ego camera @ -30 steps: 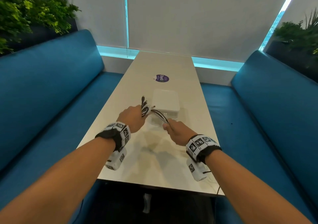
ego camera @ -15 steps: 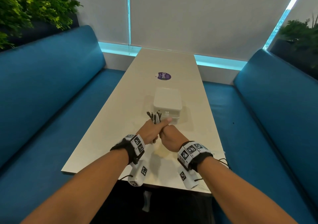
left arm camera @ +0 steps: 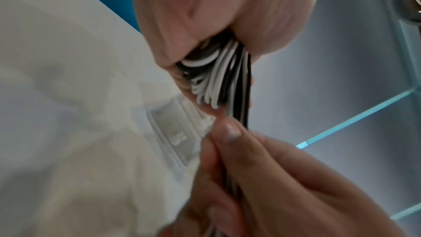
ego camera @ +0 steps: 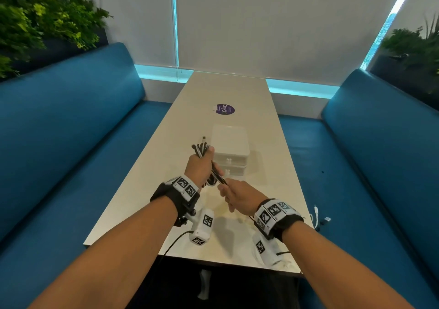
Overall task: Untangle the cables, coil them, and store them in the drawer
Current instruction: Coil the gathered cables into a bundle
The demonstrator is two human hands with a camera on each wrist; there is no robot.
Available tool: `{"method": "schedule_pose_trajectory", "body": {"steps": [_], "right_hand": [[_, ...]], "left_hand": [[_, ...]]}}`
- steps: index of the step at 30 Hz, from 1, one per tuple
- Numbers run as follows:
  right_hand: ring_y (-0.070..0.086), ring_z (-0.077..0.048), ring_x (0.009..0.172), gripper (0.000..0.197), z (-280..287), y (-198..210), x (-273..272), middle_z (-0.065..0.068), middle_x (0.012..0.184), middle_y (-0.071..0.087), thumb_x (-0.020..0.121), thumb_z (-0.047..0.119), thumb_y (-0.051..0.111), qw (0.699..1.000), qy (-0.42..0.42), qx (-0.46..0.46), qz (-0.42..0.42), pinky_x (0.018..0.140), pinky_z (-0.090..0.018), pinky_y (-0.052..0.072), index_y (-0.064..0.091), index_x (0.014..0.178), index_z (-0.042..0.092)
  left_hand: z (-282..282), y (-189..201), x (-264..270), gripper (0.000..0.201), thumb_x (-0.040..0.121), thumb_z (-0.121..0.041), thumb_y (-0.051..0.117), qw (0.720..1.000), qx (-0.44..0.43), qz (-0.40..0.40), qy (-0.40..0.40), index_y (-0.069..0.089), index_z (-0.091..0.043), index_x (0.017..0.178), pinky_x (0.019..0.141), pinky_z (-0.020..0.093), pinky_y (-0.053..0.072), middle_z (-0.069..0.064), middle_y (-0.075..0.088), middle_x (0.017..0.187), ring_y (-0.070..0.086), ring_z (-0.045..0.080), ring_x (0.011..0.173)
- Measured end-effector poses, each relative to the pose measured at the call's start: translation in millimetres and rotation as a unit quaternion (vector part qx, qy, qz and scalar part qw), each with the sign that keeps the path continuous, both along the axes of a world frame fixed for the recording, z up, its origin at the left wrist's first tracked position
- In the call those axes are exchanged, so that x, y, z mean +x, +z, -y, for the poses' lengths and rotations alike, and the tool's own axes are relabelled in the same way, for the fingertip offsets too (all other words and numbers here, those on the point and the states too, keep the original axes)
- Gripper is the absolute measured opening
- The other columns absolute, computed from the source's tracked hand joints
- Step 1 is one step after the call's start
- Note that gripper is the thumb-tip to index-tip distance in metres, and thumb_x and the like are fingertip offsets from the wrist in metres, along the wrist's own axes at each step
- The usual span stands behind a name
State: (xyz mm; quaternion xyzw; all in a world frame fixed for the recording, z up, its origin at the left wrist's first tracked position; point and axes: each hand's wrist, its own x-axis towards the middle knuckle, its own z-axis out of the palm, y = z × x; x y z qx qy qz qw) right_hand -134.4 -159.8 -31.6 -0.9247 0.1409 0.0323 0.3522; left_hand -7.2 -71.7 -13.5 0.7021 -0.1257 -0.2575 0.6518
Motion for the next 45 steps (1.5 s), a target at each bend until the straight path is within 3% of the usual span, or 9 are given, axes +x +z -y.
{"method": "schedule_pose_trajectory", "body": {"steps": [3, 7, 13, 19, 22, 29, 33, 38, 45], "right_hand": [[0.048, -0.013, 0.069, 0.023, -0.3, -0.5, 7.5, 0.007, 0.081, 0.050, 0.106, 0.032, 0.028, 1.000, 0.020, -0.005, 0.009, 0.069, -0.028, 0.043, 0.048, 0.100, 0.022], [0.052, -0.019, 0.084, 0.016, -6.2, 5.3, 17.5, 0.001, 0.096, 0.056, 0.107, 0.026, 0.027, 0.998, 0.046, -0.049, 0.017, 0.078, -0.030, 0.039, 0.042, 0.105, 0.022], [0.051, -0.016, 0.078, 0.014, -18.8, 3.4, 25.3, 0.005, 0.087, 0.053, 0.107, 0.025, 0.028, 0.998, 0.055, -0.019, 0.039, 0.077, -0.032, 0.042, 0.041, 0.104, 0.022], [0.060, -0.023, 0.087, 0.028, -18.3, 6.3, 28.1, -0.004, 0.100, 0.063, 0.106, 0.030, 0.032, 0.998, 0.033, -0.041, 0.027, 0.081, -0.036, 0.047, 0.051, 0.111, 0.010], [0.063, -0.025, 0.085, 0.031, -20.9, 2.6, 26.7, -0.007, 0.099, 0.067, 0.103, 0.036, 0.032, 0.998, 0.045, -0.042, 0.029, 0.082, -0.042, 0.052, 0.045, 0.126, 0.018], [0.066, -0.013, 0.067, 0.028, -8.5, -1.8, 0.0, 0.001, 0.074, 0.064, 0.101, 0.041, 0.045, 0.998, 0.039, -0.023, -0.054, 0.073, -0.036, 0.052, 0.053, 0.088, 0.018], [0.058, -0.027, 0.073, 0.031, 8.0, -5.8, -4.7, -0.006, 0.078, 0.059, 0.102, 0.046, 0.042, 0.990, 0.048, -0.122, -0.052, 0.072, -0.040, 0.047, 0.046, 0.082, 0.023], [0.057, -0.024, 0.075, 0.025, 11.4, -3.7, -1.6, -0.003, 0.080, 0.058, 0.100, 0.044, 0.048, 0.985, 0.049, -0.161, -0.029, 0.067, -0.036, 0.044, 0.051, 0.090, 0.021], [0.065, -0.023, 0.084, 0.023, 20.8, 11.8, 7.8, -0.003, 0.097, 0.070, 0.095, 0.040, 0.056, 0.982, 0.055, -0.178, -0.013, 0.079, -0.040, 0.054, 0.065, 0.106, 0.021]], "left_hand": [[9.3, 7.2, -4.3, 0.047, 0.092, -0.049, 0.061, 0.999, -0.019, -0.004, 0.034, 0.055, -0.013, 0.062, 0.068, 0.044, 0.054, 0.002, 0.053, 0.046, 0.058, 0.028, 0.056], [11.4, 16.6, -5.3, 0.044, 0.085, -0.046, 0.071, 0.998, -0.003, 0.021, 0.064, 0.056, -0.011, 0.063, 0.061, 0.038, 0.052, 0.006, 0.050, 0.042, 0.051, 0.025, 0.045], [2.5, 21.7, -0.9, 0.046, 0.085, -0.049, 0.072, 0.997, -0.032, 0.013, 0.075, 0.053, -0.012, 0.064, 0.058, 0.035, 0.047, 0.002, 0.045, 0.042, 0.044, 0.023, 0.039], [-8.3, 21.9, -2.3, 0.048, 0.090, -0.051, 0.065, 0.992, -0.090, -0.050, 0.073, 0.062, -0.007, 0.071, 0.068, 0.040, 0.060, 0.008, 0.059, 0.052, 0.063, 0.027, 0.054], [-10.6, 18.9, 0.2, 0.049, 0.082, -0.059, 0.067, 0.996, -0.054, -0.043, 0.061, 0.051, -0.016, 0.066, 0.058, 0.033, 0.047, 0.001, 0.049, 0.049, 0.050, 0.020, 0.043], [-21.9, 36.8, 15.2, 0.041, 0.087, -0.051, 0.069, 0.999, -0.022, 0.021, 0.037, 0.053, -0.017, 0.072, 0.044, 0.026, 0.038, 0.002, 0.039, 0.052, 0.036, 0.016, 0.037], [-35.4, 38.6, 22.9, 0.040, 0.091, -0.046, 0.068, 0.994, 0.031, 0.101, -0.029, 0.054, -0.013, 0.072, 0.041, 0.025, 0.034, -0.003, 0.035, 0.045, 0.033, 0.017, 0.037], [-39.7, 30.8, 12.4, 0.039, 0.095, -0.051, 0.059, 0.911, 0.188, 0.305, -0.205, 0.059, -0.016, 0.077, 0.054, 0.029, 0.038, 0.000, 0.056, 0.059, 0.047, 0.017, 0.051], [-39.6, 24.4, -5.5, 0.057, 0.061, -0.066, 0.082, 0.809, 0.335, 0.332, -0.351, 0.067, -0.027, 0.099, 0.079, 0.034, 0.057, -0.005, 0.072, 0.090, 0.067, 0.013, 0.081]]}}
